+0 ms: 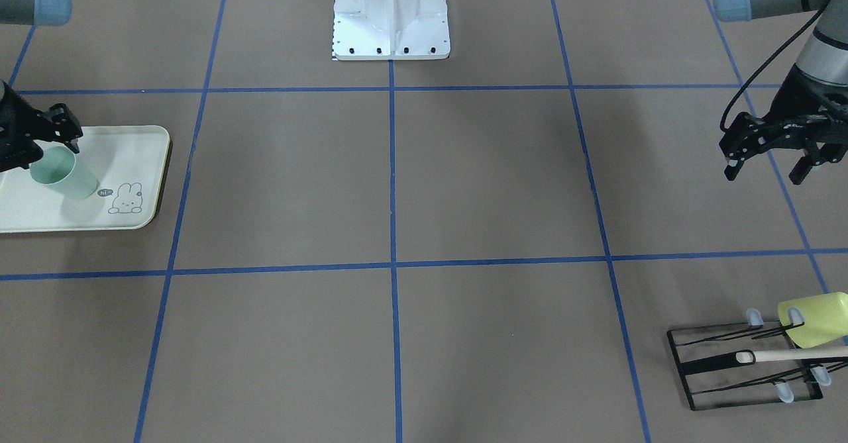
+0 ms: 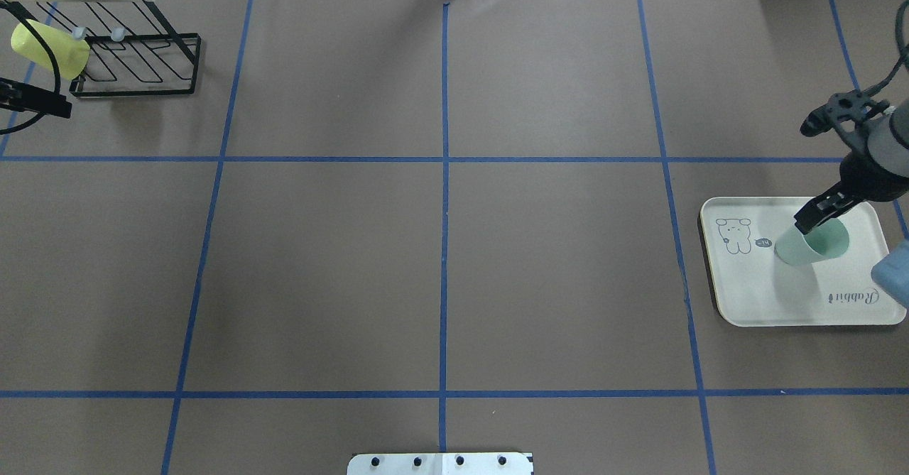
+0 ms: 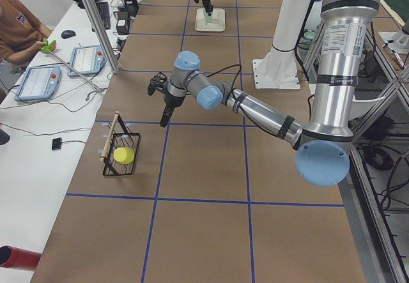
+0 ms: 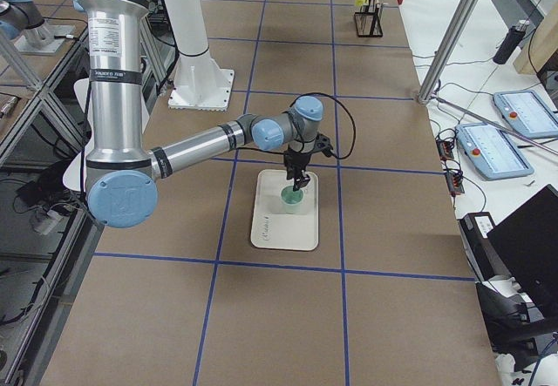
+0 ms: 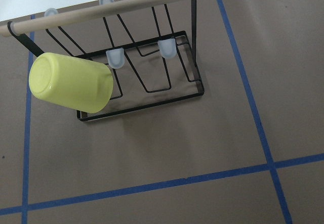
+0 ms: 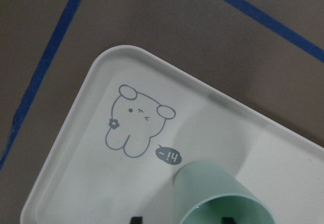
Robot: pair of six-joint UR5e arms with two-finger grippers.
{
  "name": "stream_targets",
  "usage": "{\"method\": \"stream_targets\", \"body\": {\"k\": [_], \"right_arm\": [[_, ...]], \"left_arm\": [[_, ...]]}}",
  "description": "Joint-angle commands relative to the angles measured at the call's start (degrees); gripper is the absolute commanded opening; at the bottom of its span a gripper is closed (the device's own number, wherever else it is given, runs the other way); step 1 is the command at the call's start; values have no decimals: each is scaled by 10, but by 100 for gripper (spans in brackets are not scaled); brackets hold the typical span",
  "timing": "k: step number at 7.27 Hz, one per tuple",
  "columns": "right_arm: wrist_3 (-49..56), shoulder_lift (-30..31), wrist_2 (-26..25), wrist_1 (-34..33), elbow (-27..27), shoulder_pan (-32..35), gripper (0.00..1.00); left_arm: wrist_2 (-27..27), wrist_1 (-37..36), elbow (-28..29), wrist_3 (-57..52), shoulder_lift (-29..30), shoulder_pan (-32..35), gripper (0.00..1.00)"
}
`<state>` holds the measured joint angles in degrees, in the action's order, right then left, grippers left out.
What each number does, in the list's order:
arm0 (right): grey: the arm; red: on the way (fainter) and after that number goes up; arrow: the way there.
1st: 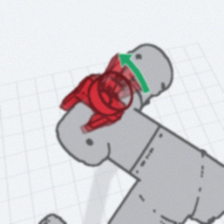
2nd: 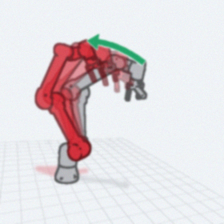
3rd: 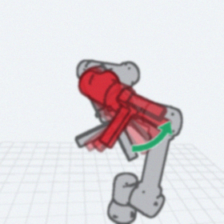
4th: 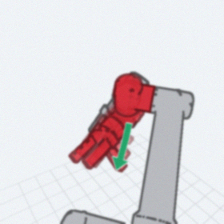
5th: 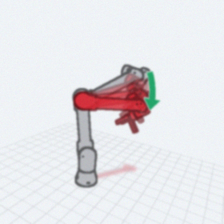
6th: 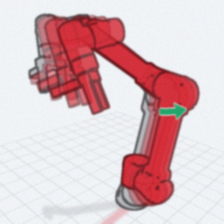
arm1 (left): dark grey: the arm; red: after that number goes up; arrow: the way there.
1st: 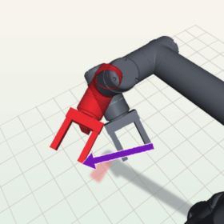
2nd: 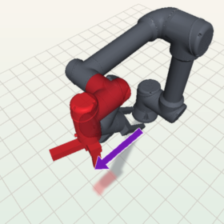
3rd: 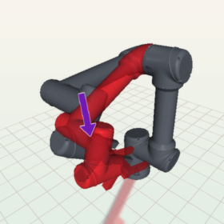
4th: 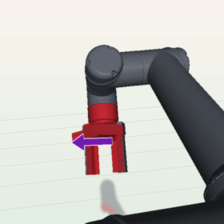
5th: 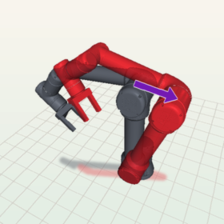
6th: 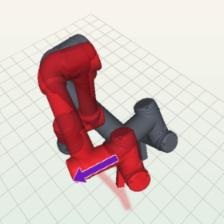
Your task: Left arm grabs green cup and hands to right arm on tray
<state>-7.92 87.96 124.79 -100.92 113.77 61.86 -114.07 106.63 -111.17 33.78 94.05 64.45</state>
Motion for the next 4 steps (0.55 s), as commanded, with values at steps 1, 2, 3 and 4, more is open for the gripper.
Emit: {"method": "stream_targets", "body": {"k": [1, 2, 3, 4], "right_arm": [[175, -114, 20, -249, 18, 111, 100], [219, -117, 26, -268, 13, 148, 100], [219, -123, 24, -265, 8, 163, 100], [220, -118, 26, -217, -16, 171, 100]], "left_arm": [[-1, -3, 3, 0, -1, 2, 100], [-1, -23, 3, -39, -9, 3, 100], [-3, -46, 3, -107, -13, 22, 100], [-40, -77, 3, -175, -32, 43, 100]]}}
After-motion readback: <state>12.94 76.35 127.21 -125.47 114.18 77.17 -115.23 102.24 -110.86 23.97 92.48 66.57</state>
